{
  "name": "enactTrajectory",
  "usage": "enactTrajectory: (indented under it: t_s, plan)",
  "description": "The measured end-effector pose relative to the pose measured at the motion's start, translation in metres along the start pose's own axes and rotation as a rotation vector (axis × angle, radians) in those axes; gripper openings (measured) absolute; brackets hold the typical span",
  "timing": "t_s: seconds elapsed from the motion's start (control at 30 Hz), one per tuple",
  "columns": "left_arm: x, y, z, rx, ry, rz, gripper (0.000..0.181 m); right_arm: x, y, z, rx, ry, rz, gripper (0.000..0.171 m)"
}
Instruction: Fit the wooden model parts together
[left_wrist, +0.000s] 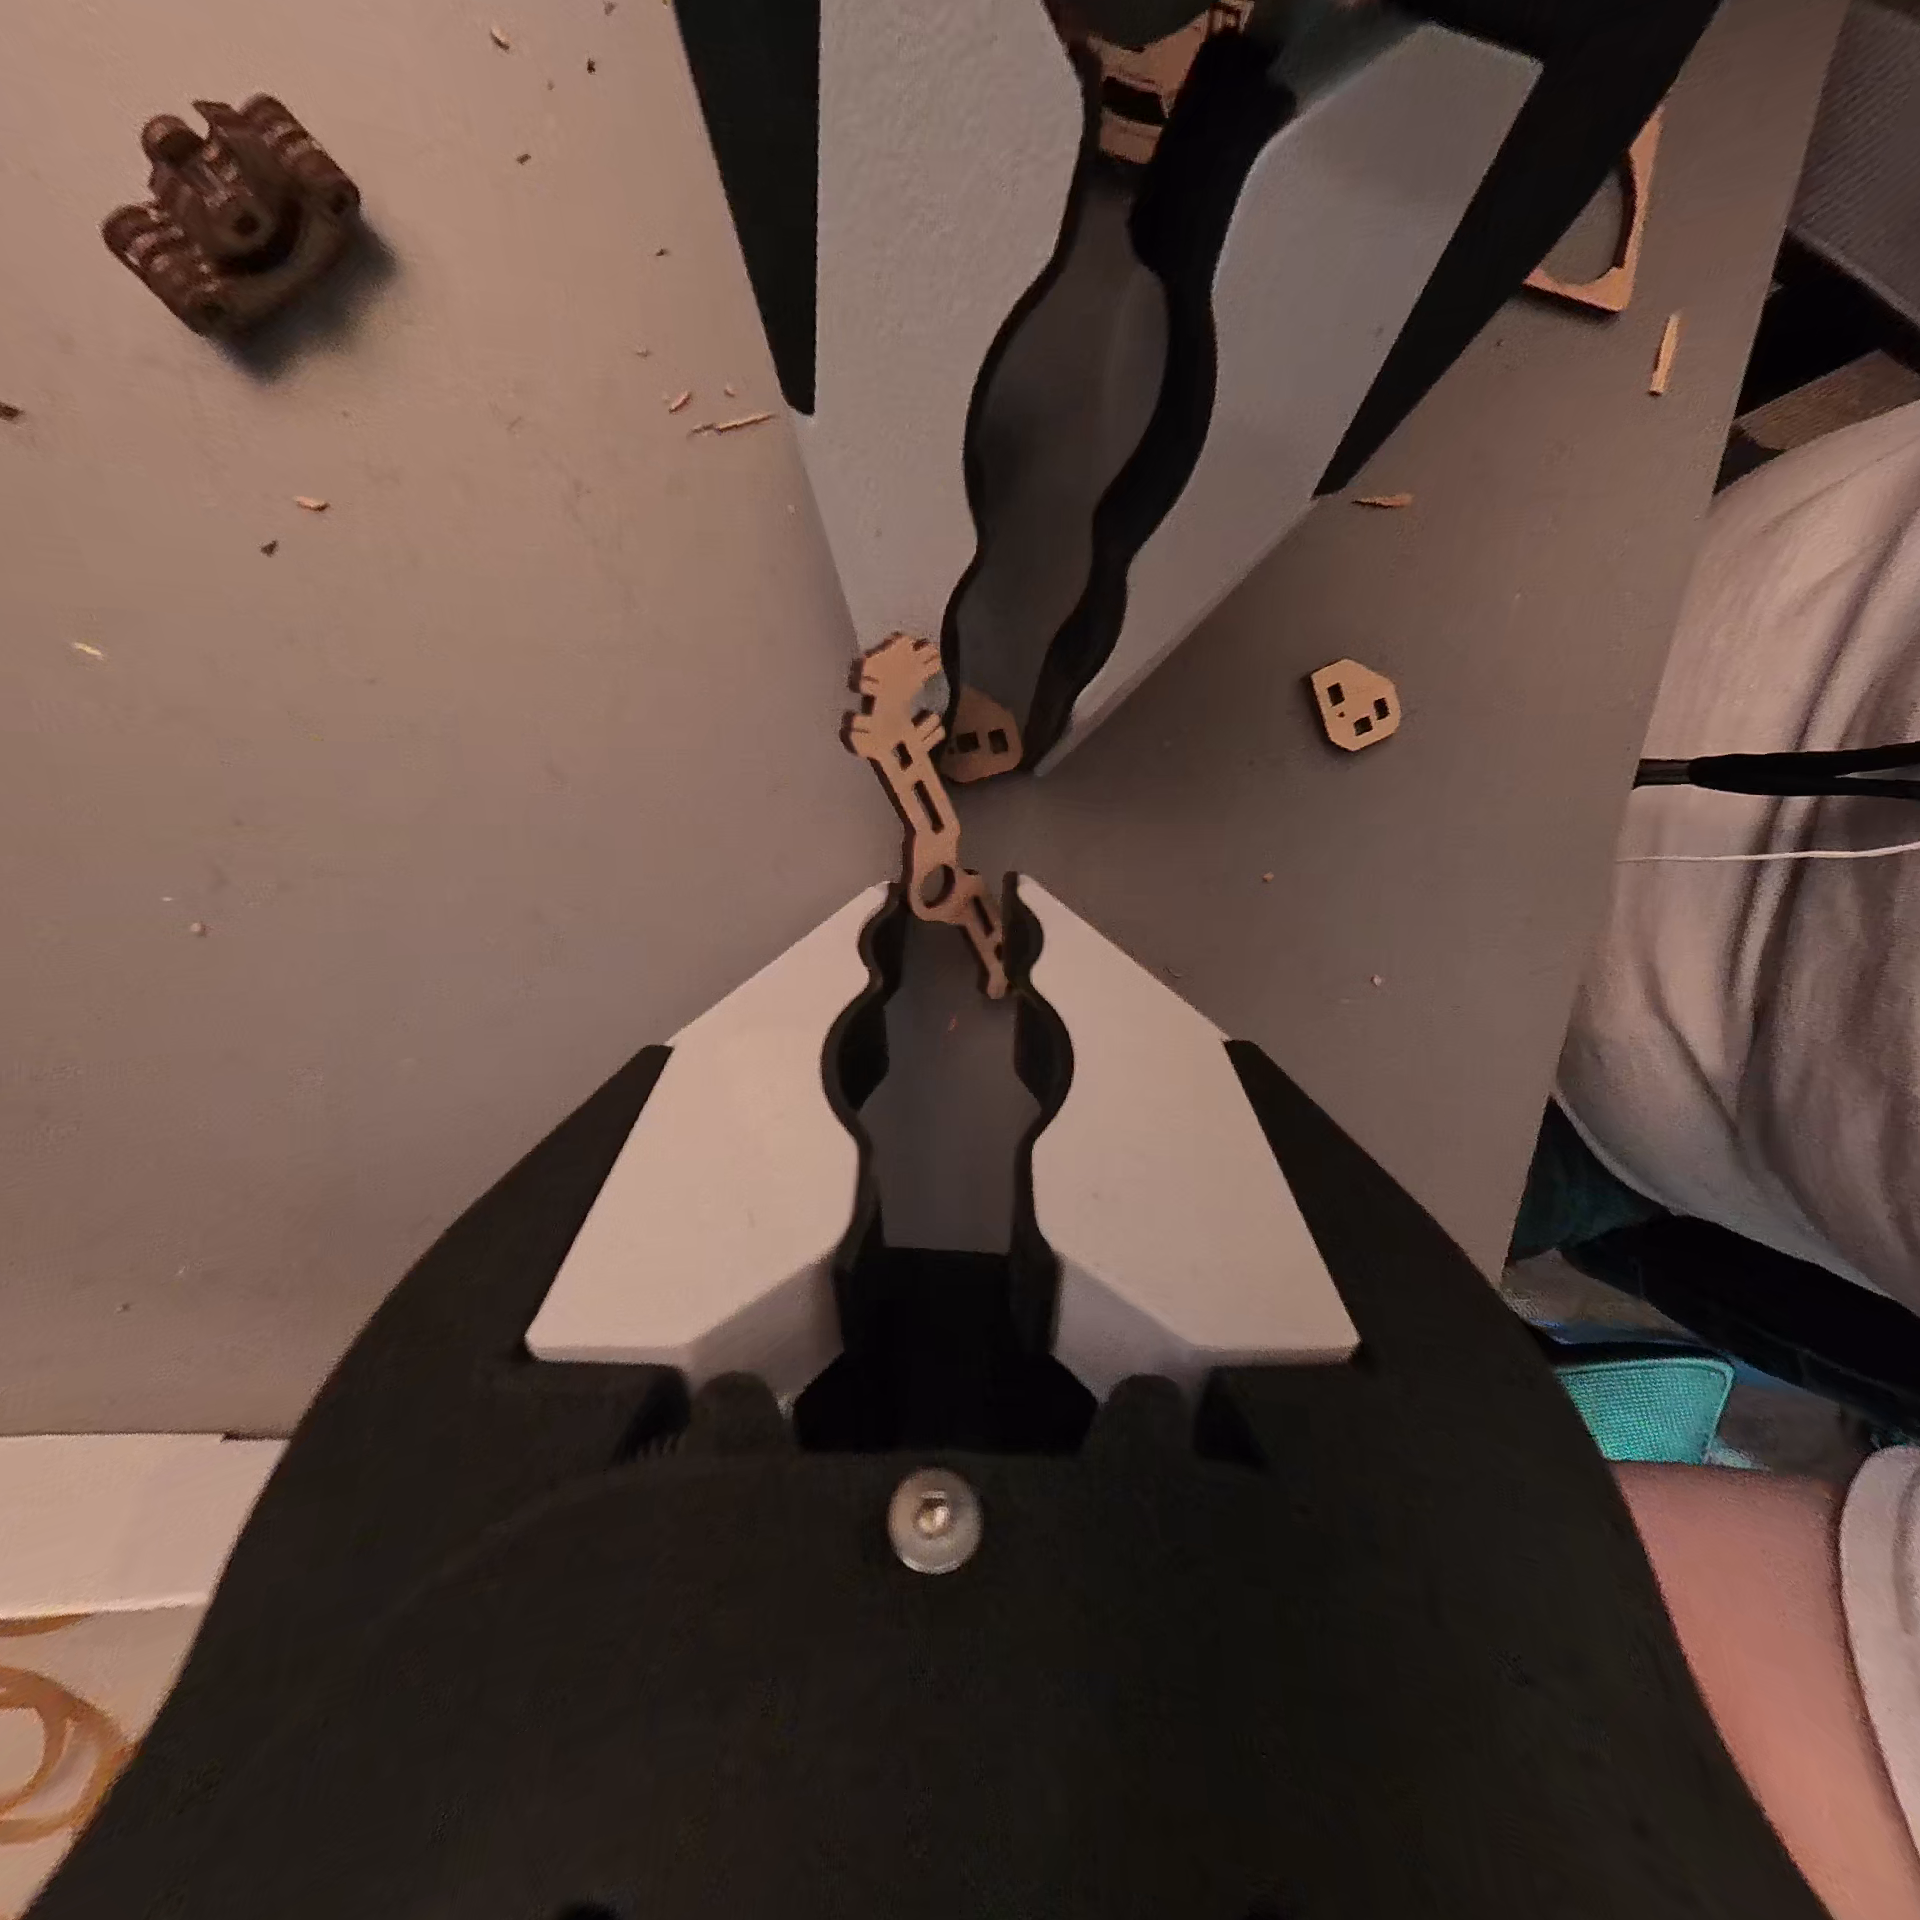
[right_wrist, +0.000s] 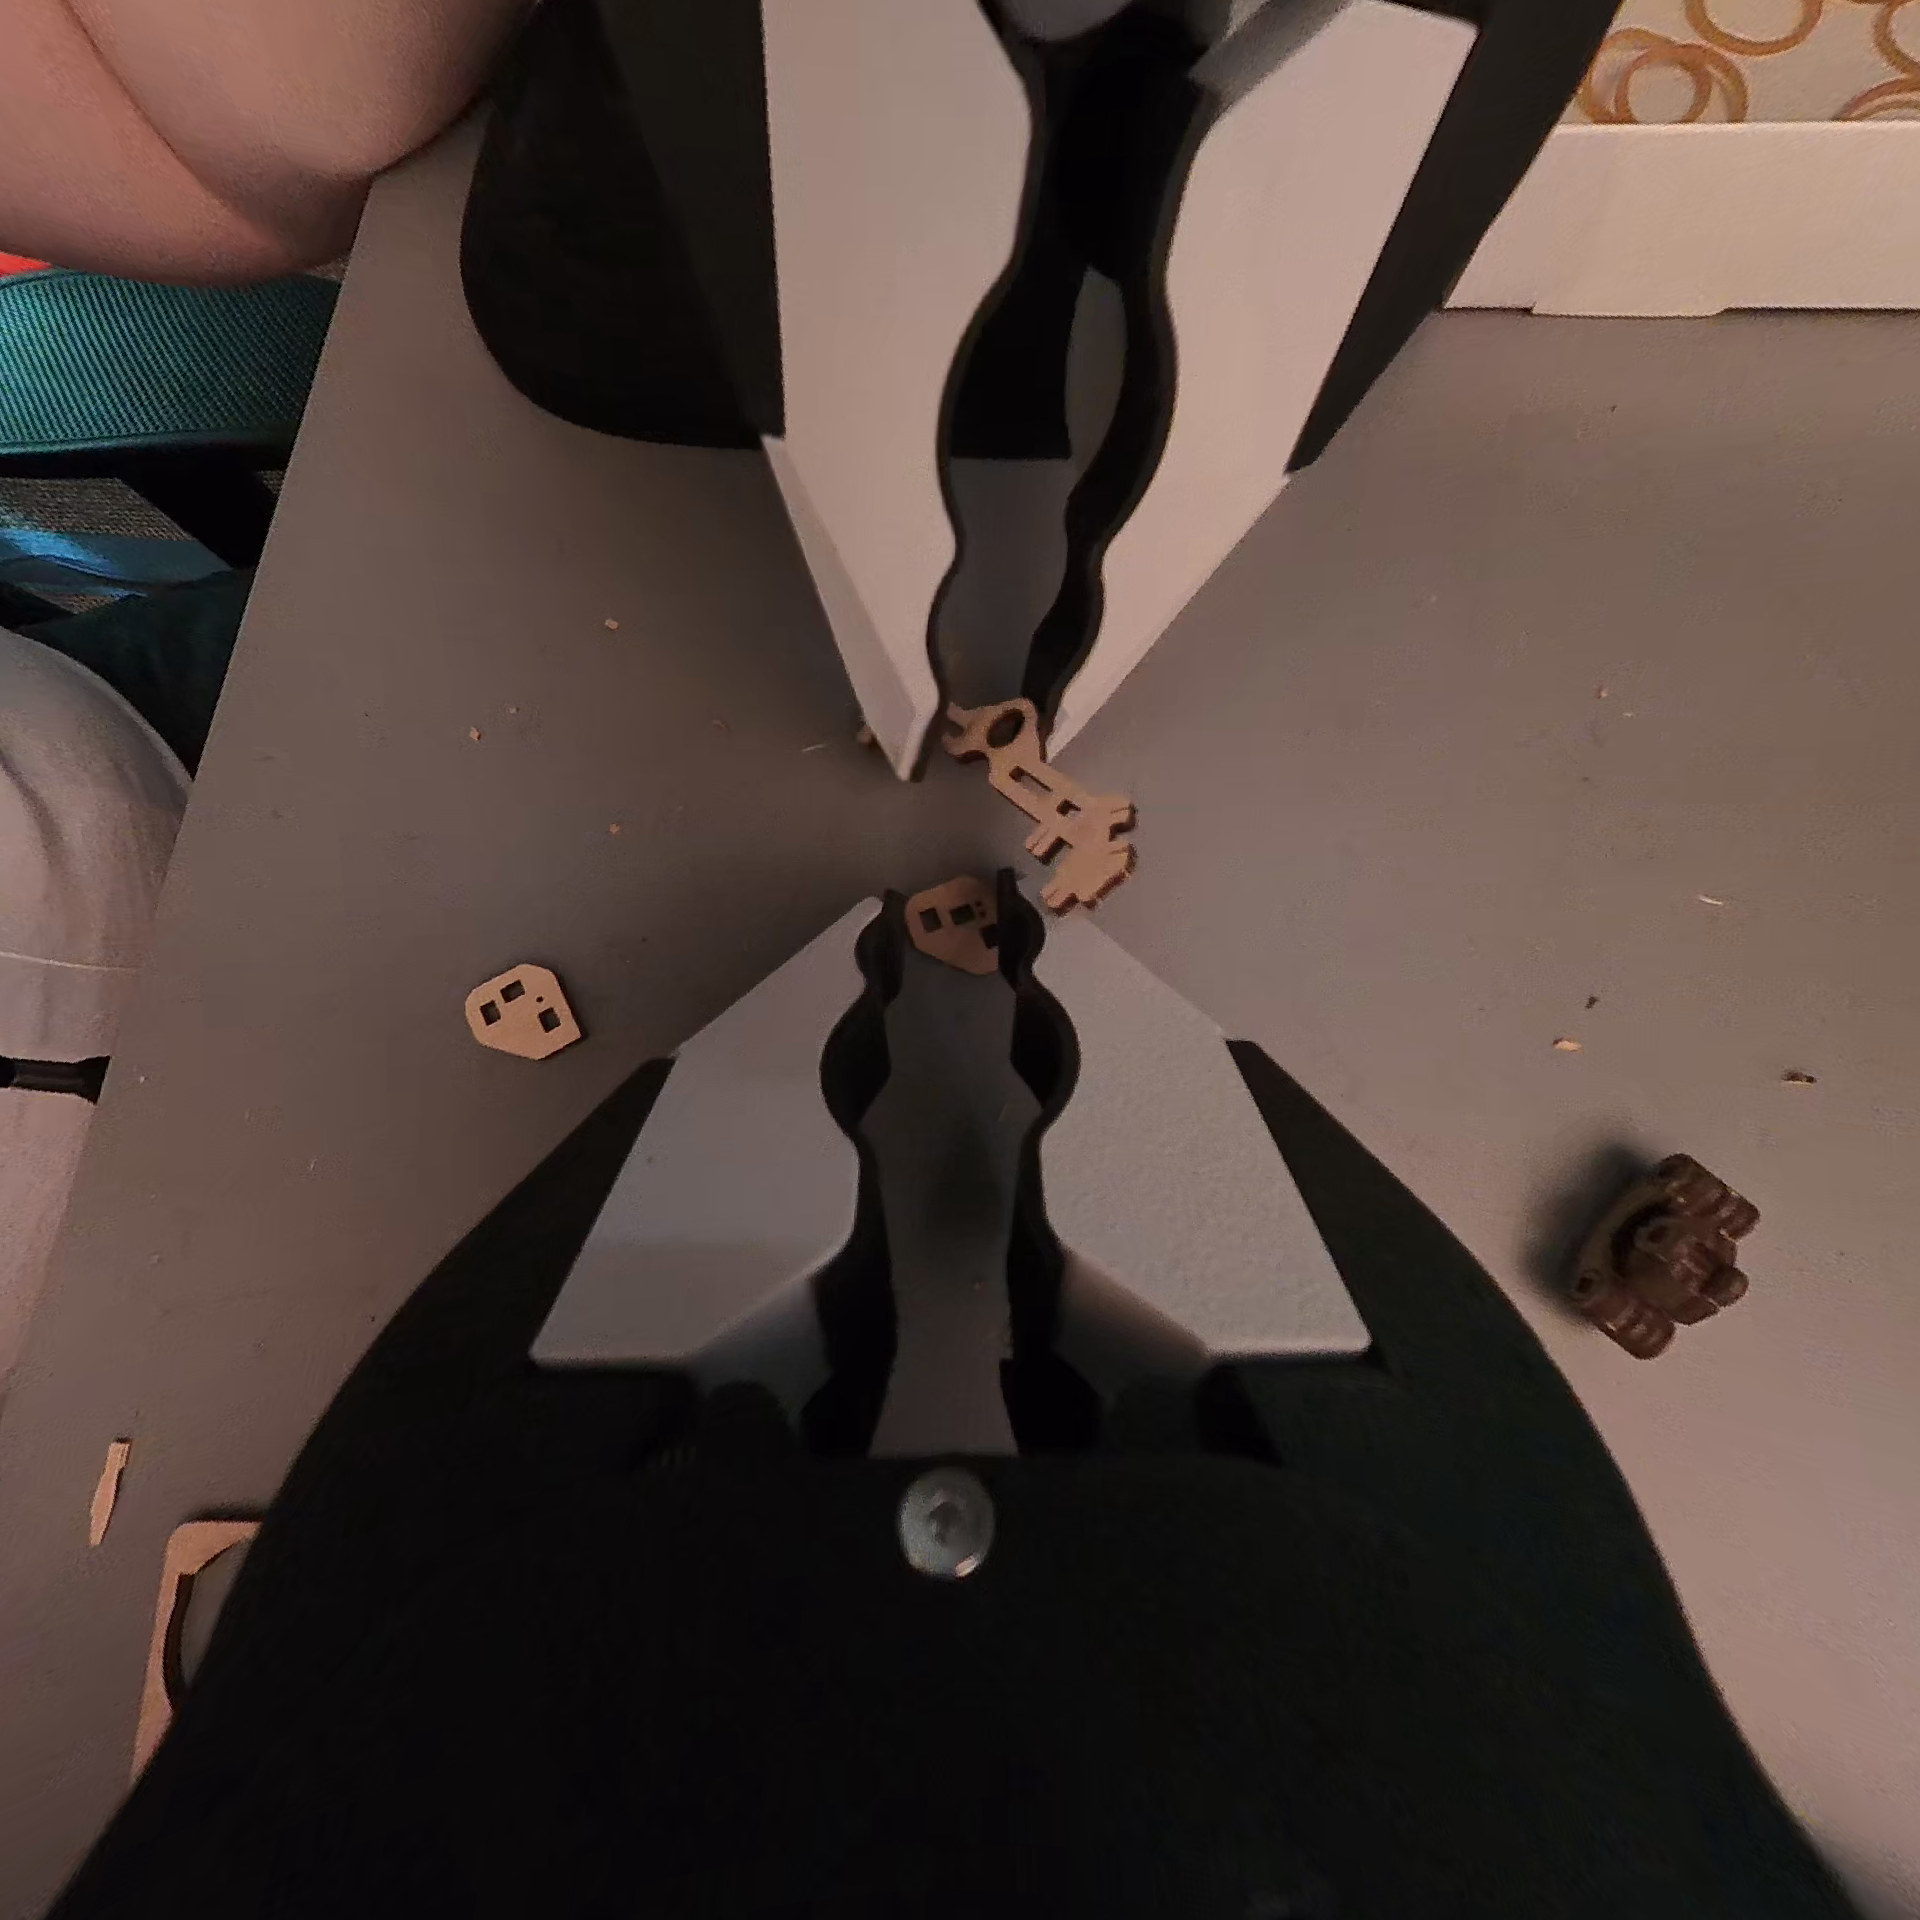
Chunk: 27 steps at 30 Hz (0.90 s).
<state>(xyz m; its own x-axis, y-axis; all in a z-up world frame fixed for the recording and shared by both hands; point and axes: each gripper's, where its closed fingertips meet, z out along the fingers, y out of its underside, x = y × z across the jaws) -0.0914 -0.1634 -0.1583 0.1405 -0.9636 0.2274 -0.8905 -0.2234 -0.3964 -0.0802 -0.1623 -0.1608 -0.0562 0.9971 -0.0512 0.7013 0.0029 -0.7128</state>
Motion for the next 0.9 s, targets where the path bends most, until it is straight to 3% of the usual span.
enactTrajectory:
  t_s: [0.13,0.2,0.43,0.6,0.77,0.9]
  plan:
    - [0.005,-0.001,0.000,0.019,0.070,-0.033,0.014,0.000,0.000,0.000,0.006,0.003,0.000,0.016]
    - [0.014,-0.006,-0.003,0.045,0.147,-0.054,0.000,0.001,0.000,0.000,0.009,0.007,0.002,0.017]
    - [0.011,-0.021,-0.017,0.171,0.188,-0.102,0.000,0.005,-0.006,-0.016,0.119,0.003,0.089,0.017]
    - [-0.003,-0.058,-0.039,0.429,0.254,-0.269,0.000,0.024,-0.034,-0.058,0.456,-0.039,0.344,0.016]
    - [-0.017,-0.085,-0.066,0.682,0.327,-0.371,0.000,0.050,-0.053,-0.108,0.860,-0.189,0.704,0.016]
    - [-0.019,-0.103,-0.086,0.864,0.383,-0.416,0.000,0.052,-0.060,-0.121,1.025,-0.351,0.906,0.016]
